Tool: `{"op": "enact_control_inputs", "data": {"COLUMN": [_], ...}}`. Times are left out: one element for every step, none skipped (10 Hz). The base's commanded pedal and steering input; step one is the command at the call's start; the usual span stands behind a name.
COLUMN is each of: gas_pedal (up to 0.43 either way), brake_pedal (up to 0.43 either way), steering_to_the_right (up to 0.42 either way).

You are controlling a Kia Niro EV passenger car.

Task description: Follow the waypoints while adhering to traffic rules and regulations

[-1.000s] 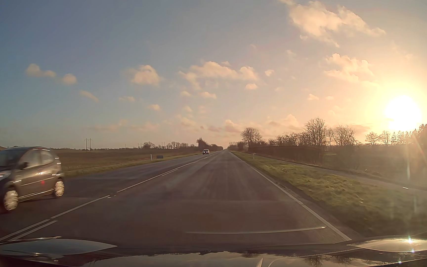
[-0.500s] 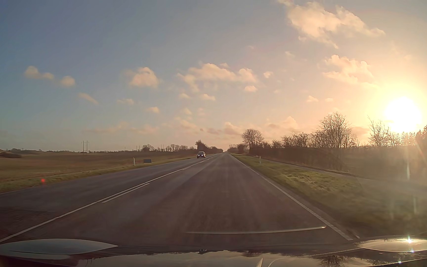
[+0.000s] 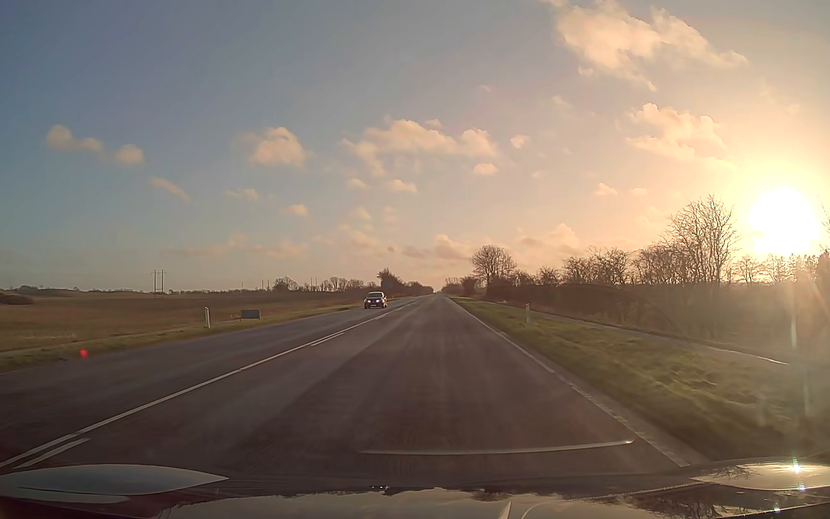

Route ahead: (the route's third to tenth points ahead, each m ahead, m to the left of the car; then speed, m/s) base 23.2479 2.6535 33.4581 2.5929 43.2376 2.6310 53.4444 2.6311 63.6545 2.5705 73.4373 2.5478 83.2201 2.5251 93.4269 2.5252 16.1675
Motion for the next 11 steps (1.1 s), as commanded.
{"op": "enact_control_inputs", "data": {"gas_pedal": [0.350, 0.350, 0.350, 0.350, 0.350, 0.350, 0.350, 0.350, 0.350, 0.350, 0.350], "brake_pedal": [0.000, 0.000, 0.000, 0.000, 0.000, 0.000, 0.000, 0.000, 0.000, 0.000, 0.000], "steering_to_the_right": [0.003, 0.003, 0.002, 0.003, 0.003, 0.002, 0.003, 0.002, 0.003, 0.003, 0.002]}}
